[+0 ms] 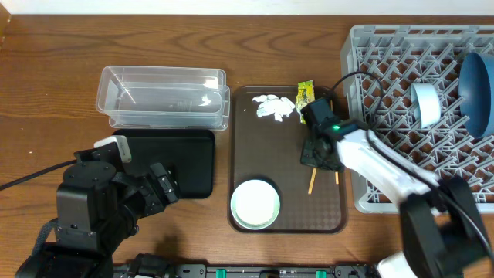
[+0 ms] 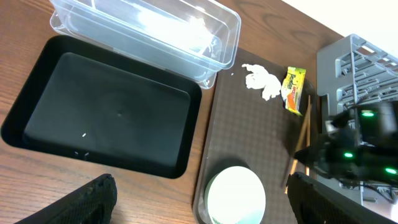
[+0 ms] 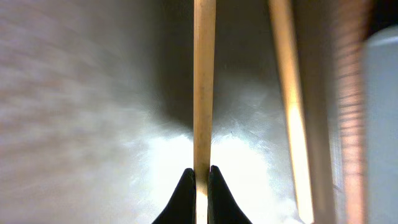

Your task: Sort waste into correct bins and load items into the dishwasher rack

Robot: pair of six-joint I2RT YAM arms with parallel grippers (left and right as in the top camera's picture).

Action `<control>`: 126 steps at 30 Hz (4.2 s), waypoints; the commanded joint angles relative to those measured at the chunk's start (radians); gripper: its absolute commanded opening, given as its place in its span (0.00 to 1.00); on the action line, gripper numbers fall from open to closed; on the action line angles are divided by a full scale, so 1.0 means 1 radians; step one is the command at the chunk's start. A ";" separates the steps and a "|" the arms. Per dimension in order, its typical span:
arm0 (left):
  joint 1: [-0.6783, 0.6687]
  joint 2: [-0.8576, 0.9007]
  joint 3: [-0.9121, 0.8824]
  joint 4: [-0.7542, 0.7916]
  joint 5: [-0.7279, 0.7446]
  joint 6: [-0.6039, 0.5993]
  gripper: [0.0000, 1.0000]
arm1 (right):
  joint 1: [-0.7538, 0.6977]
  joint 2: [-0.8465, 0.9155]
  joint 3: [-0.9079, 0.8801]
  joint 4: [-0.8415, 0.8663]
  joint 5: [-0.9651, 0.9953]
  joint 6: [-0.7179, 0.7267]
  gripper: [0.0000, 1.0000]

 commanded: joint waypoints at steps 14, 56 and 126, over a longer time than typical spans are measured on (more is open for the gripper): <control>0.004 -0.002 0.011 -0.002 -0.012 -0.002 0.90 | -0.169 -0.412 0.002 0.084 0.237 -0.677 0.01; 0.004 -0.002 0.011 -0.002 -0.012 -0.002 0.90 | -0.016 -0.039 -0.022 -0.005 0.195 -0.351 0.37; 0.004 -0.002 0.011 -0.002 -0.012 -0.002 0.90 | -0.250 -0.686 0.012 0.070 -0.344 -0.663 0.99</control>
